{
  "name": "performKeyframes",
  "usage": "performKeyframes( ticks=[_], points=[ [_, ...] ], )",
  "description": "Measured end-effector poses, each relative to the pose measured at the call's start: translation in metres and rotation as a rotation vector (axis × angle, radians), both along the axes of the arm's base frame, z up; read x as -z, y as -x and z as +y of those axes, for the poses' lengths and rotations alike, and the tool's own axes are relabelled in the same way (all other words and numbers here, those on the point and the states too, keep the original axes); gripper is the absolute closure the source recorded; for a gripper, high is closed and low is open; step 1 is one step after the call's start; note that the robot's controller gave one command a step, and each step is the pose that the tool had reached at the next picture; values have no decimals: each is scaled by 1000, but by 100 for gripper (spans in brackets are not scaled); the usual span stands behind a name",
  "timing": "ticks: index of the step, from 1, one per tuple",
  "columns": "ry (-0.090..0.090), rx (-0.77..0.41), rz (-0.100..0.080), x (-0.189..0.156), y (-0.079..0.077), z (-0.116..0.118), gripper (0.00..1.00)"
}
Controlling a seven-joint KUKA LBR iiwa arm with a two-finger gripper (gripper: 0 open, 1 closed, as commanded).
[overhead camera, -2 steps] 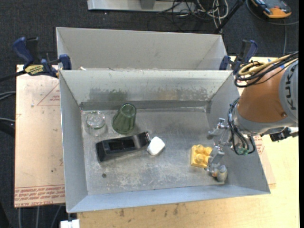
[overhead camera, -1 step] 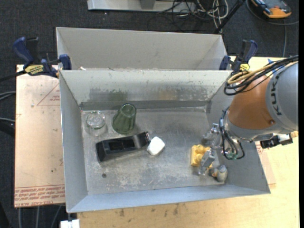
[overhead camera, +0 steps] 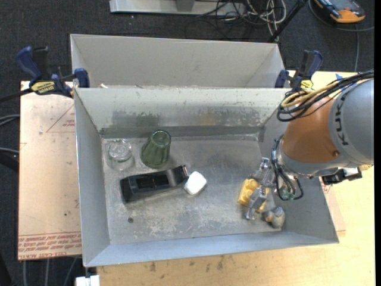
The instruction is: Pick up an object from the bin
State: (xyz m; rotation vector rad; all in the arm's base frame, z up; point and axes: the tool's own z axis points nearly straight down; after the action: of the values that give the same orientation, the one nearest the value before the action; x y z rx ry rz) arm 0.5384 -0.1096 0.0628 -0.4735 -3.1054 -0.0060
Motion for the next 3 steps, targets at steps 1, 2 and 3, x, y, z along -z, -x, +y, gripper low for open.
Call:
performKeyframes(
  ticks=[1,2,3],
  points=[
    [1,-5,-1,-1,0,1,100],
    [1,-8,0,-4,1,1,100],
    [4,-7,-7,-16,1,0,100]
  ],
)
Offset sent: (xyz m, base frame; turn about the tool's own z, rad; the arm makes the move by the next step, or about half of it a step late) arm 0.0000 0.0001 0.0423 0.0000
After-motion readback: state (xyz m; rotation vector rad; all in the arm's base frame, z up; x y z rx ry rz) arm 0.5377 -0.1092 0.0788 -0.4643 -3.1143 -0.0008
